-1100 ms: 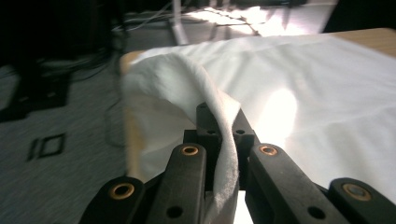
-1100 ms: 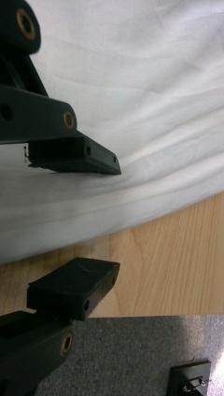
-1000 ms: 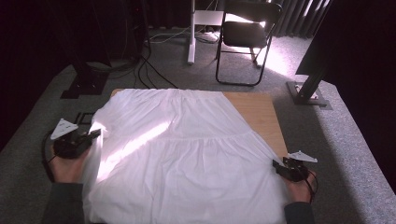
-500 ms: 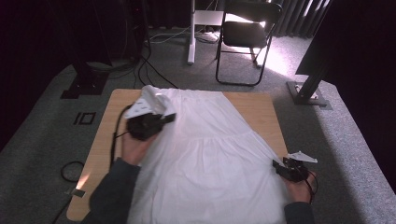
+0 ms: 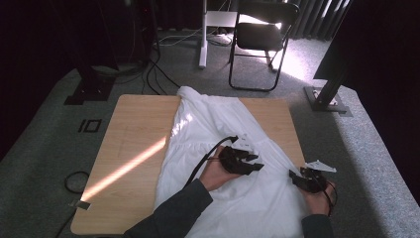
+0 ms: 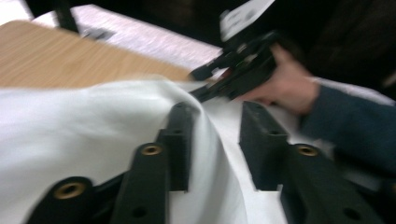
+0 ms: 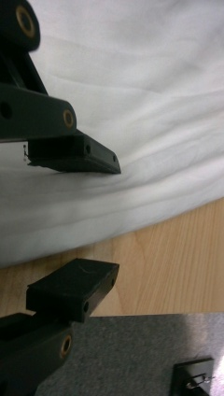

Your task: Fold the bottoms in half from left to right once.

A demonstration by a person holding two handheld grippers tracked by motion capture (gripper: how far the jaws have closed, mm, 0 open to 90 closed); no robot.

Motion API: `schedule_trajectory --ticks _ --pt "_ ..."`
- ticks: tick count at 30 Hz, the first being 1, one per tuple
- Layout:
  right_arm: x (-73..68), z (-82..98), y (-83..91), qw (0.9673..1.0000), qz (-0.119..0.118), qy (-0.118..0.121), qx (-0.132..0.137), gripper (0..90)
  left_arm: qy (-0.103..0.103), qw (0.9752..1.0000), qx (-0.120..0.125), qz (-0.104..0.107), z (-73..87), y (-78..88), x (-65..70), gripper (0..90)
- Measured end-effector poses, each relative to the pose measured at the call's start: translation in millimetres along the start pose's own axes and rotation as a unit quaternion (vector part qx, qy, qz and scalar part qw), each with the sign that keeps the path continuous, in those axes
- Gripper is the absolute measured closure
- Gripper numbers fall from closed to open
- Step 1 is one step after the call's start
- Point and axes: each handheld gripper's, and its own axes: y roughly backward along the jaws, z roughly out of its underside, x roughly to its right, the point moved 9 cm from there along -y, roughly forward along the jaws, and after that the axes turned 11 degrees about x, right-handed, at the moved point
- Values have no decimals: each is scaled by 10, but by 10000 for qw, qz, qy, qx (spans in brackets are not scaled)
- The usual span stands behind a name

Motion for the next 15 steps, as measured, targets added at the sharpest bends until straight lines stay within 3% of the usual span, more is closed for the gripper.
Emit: schedule_trajectory --ticks 2,3,6,7,9,12,15 --pt "-4 -25 21 9998 120 88 -101 442 4 9997 62 -228 16 150 -112 599" --pt "-20 -66 46 9998 165 124 -69 442 -91 9990 18 -436 32 244 -178 590" --pt "-143 -279 169 9996 124 174 196 443 -232 9948 -61 -990 133 572 -362 568" --pt "-214 -356 212 9994 44 197 280 443 -285 9918 -108 -1238 196 694 -430 561" --pt "-392 -490 272 9986 -236 230 404 446 -350 9837 -286 -1741 370 947 -572 545" --pt "-652 -617 275 9970 -546 356 409 448 -148 9719 -494 -2298 687 1319 -757 532" --pt "-868 -638 172 9962 -773 330 239 401 55 9576 -718 -2789 1034 1639 -898 504"
